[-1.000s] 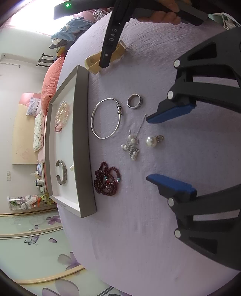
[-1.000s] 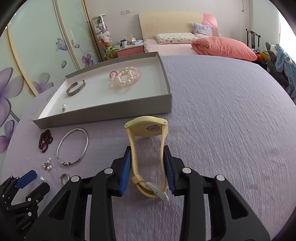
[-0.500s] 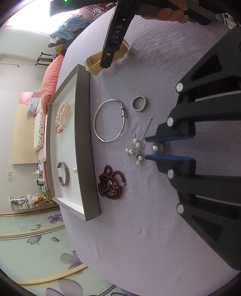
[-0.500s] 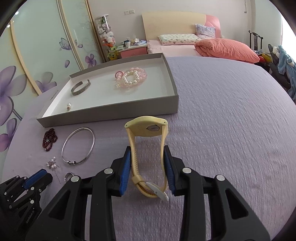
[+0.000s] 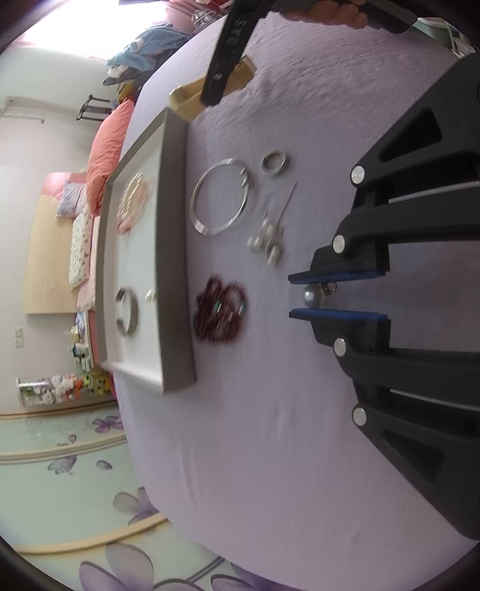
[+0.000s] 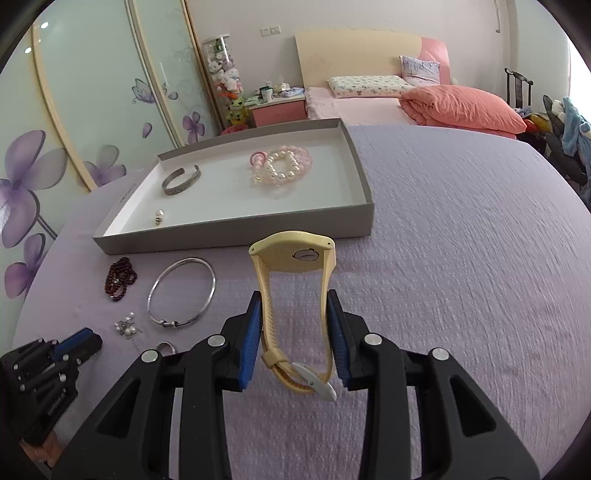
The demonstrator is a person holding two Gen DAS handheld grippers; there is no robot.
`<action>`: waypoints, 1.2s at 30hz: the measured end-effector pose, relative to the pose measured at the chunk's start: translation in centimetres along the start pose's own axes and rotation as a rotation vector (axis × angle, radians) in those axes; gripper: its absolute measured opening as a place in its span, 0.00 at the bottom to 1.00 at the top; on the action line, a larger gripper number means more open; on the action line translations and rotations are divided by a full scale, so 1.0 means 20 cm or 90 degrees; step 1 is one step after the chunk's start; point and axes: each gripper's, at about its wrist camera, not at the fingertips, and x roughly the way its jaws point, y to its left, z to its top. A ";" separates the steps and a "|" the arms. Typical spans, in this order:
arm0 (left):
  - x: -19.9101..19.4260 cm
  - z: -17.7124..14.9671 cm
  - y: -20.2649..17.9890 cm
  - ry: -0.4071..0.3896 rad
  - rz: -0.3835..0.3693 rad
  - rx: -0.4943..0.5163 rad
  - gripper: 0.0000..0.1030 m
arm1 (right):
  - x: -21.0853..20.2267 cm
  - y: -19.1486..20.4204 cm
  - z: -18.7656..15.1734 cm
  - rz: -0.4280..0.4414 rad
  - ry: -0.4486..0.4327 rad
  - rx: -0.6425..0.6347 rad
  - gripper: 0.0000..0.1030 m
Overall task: Organize jewelry
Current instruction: 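Grasp the second pearl earring with the left tool while the right tool holds the yellow watch, then carry the pearl earring and yellow watch into the tray and release both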
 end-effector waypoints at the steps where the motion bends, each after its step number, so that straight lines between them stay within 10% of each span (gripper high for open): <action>1: -0.01 0.01 0.02 -0.004 0.004 -0.005 0.13 | 0.00 0.01 0.00 0.003 -0.001 -0.003 0.34; 36: -0.09 0.21 0.19 -0.062 0.014 -0.037 0.13 | -0.04 0.09 0.07 0.022 -0.027 -0.031 0.34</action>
